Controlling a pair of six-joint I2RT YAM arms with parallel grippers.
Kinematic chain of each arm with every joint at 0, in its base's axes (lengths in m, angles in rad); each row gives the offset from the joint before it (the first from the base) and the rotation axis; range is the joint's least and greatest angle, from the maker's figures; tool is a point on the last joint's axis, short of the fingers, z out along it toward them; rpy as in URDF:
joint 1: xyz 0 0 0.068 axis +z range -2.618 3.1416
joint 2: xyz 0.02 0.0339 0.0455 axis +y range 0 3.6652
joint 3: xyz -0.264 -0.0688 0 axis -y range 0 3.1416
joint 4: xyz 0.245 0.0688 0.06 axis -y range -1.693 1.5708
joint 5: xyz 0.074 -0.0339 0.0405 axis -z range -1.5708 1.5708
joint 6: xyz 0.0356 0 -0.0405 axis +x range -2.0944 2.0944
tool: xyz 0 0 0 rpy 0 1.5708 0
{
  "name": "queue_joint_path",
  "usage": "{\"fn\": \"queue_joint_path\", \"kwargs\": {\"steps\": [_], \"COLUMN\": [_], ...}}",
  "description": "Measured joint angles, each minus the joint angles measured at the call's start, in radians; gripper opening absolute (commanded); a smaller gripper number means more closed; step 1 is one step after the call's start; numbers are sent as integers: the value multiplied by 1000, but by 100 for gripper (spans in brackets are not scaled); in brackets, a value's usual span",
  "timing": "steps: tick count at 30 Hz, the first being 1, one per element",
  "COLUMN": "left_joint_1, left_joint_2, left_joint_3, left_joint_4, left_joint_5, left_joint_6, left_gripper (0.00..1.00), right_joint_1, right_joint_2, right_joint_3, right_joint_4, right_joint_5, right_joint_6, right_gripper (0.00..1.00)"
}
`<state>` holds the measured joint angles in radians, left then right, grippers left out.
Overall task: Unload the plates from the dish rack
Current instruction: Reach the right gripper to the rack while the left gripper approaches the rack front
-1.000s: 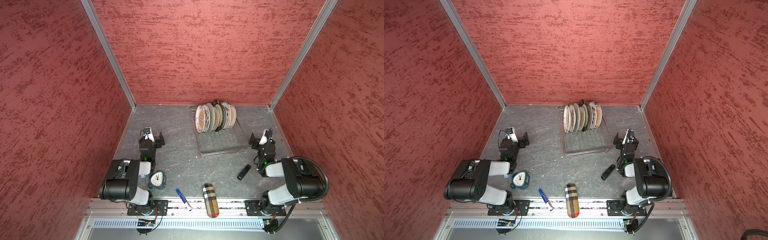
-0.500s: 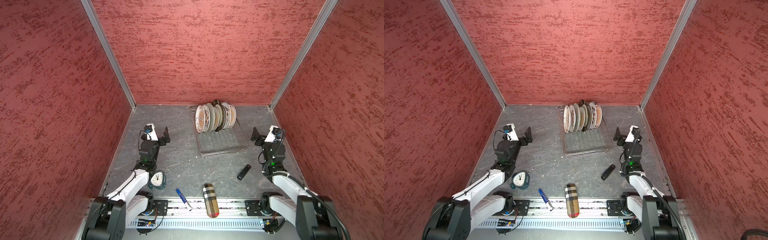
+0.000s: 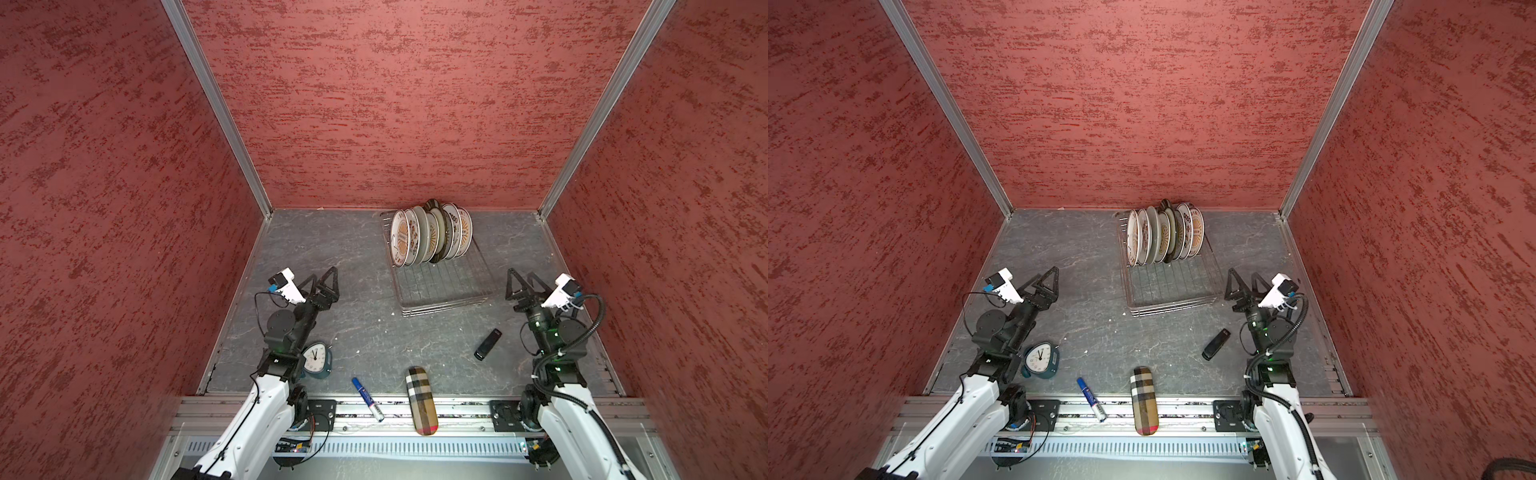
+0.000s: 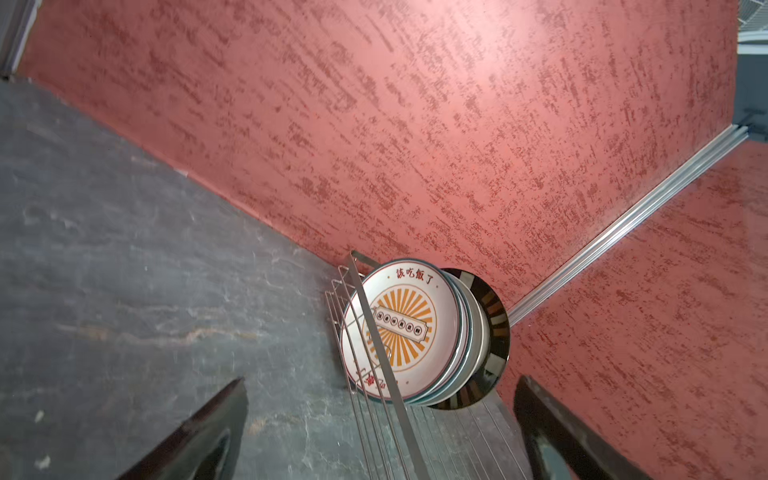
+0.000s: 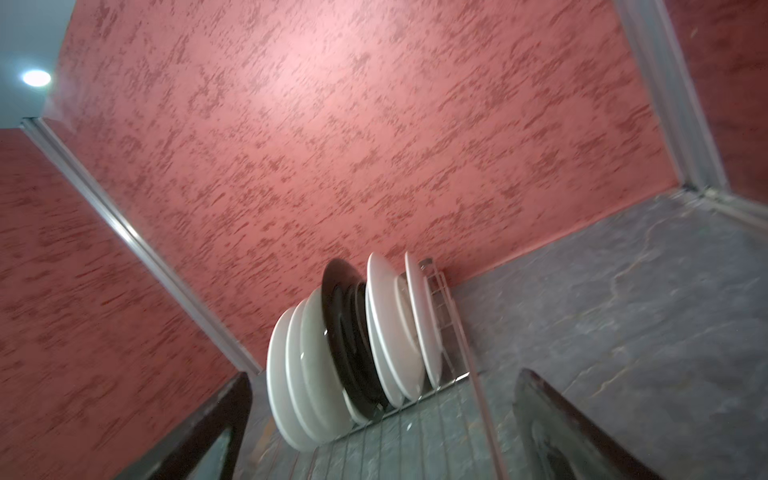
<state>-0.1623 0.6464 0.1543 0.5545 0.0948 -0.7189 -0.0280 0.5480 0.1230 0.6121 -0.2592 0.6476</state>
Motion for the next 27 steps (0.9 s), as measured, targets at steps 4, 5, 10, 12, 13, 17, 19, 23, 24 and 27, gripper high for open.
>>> {"fn": "queue_joint_path", "kwargs": {"steps": [4, 5, 10, 12, 13, 17, 19, 23, 24, 27], "left_joint_1": [-9, -20, -140, -207, -239, -338, -377, -451, -466, -497], "left_joint_2": [26, 31, 61, 82, 94, 150, 187, 272, 292, 330], "left_joint_3": [10, 17, 66, 90, 103, 140, 152, 188, 205, 259], "left_joint_4": [-9, -10, -22, -25, -25, -11, 4, 21, 18, -16], "left_joint_5": [39, 43, 53, 47, 40, 16, 6, -5, -13, -56], "left_joint_6": [-66, -74, -56, -29, -15, 28, 40, 60, 63, 68], "left_gripper": [99, 99, 99, 100, 100, 99, 99, 99, 99, 99], "right_joint_1": [0, 0, 0, 0, 0, 1, 9, 46, 61, 111], "right_joint_2": [-11, -10, 53, 98, 126, 220, 274, 419, 463, 573], "right_joint_3": [23, 25, 71, 104, 121, 173, 206, 306, 346, 459], "right_joint_4": [-23, -24, -39, -38, -36, -33, -31, -22, -27, -45], "right_joint_5": [-106, -121, -175, -188, -194, -201, -200, -182, -179, -167], "right_joint_6": [20, 25, 30, 31, 31, 31, 31, 26, 23, -3], "right_gripper": [99, 99, 99, 99, 99, 99, 99, 99, 99, 99]}}
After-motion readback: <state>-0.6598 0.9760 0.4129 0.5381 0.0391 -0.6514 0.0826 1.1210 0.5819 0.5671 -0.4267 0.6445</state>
